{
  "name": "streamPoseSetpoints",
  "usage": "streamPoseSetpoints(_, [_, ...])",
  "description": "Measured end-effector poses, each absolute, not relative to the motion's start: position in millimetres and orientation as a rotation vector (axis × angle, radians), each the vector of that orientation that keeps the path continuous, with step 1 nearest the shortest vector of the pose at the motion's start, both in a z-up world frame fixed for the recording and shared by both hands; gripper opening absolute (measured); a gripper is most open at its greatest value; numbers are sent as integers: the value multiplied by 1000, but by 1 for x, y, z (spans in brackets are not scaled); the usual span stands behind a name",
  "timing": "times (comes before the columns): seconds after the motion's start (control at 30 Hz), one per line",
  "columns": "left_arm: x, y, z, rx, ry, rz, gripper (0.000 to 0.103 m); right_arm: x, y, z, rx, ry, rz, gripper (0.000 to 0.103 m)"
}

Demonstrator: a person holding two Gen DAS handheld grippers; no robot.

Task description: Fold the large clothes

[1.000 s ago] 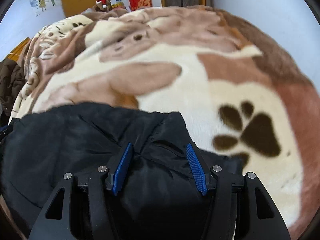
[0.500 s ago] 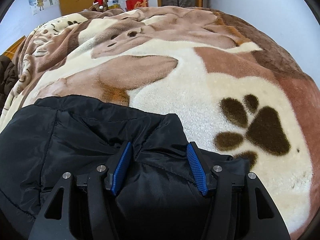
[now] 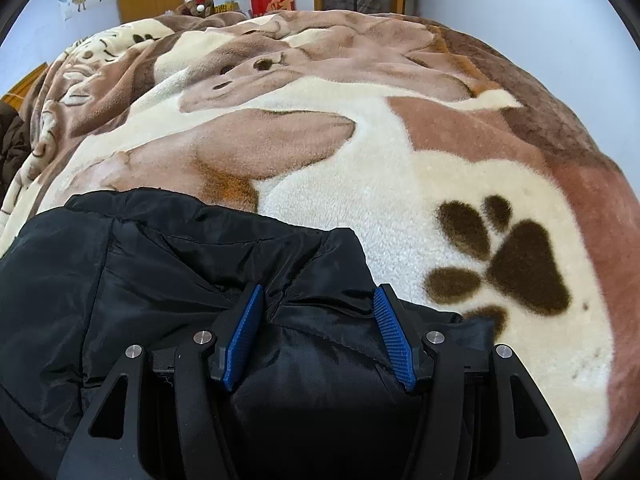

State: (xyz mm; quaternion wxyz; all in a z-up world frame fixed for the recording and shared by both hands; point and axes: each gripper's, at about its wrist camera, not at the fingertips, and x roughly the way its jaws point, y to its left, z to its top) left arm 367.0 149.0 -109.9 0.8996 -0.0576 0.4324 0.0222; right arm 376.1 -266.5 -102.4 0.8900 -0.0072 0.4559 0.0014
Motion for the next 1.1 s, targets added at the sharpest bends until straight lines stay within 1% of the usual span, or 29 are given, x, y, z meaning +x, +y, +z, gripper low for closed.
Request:
streamPoseSetpoints(0.2, [348, 153, -61, -128, 830, 44, 72, 356, -264, -56, -11, 896, 17, 57])
streamPoseSetpoints(0.3, [340, 140, -36, -119, 773, 12, 72, 344, -253, -33, -16, 845, 41, 57])
streamPoseSetpoints(0.4, [338, 113, -25, -119, 752, -69, 72, 337, -235, -22, -16, 816, 96, 57])
streamPoseSetpoints(0.5, [341, 78, -37, -97, 777, -154, 72, 339, -215, -30, -13, 837, 162, 57])
streamPoseSetpoints(0.6, [355, 51, -74, -64, 870, -186, 72, 349, -202, -59, -39, 903, 178, 57])
streamPoseSetpoints(0.67, [360, 46, -94, -56, 886, -169, 73, 352, -203, -75, -22, 914, 193, 57])
streamPoseSetpoints(0.9, [367, 42, -106, -57, 878, -160, 73, 360, -197, -95, -37, 913, 187, 58])
streamPoseSetpoints(1.1, [366, 38, -112, -45, 864, -147, 74, 358, -199, -101, -32, 894, 186, 58])
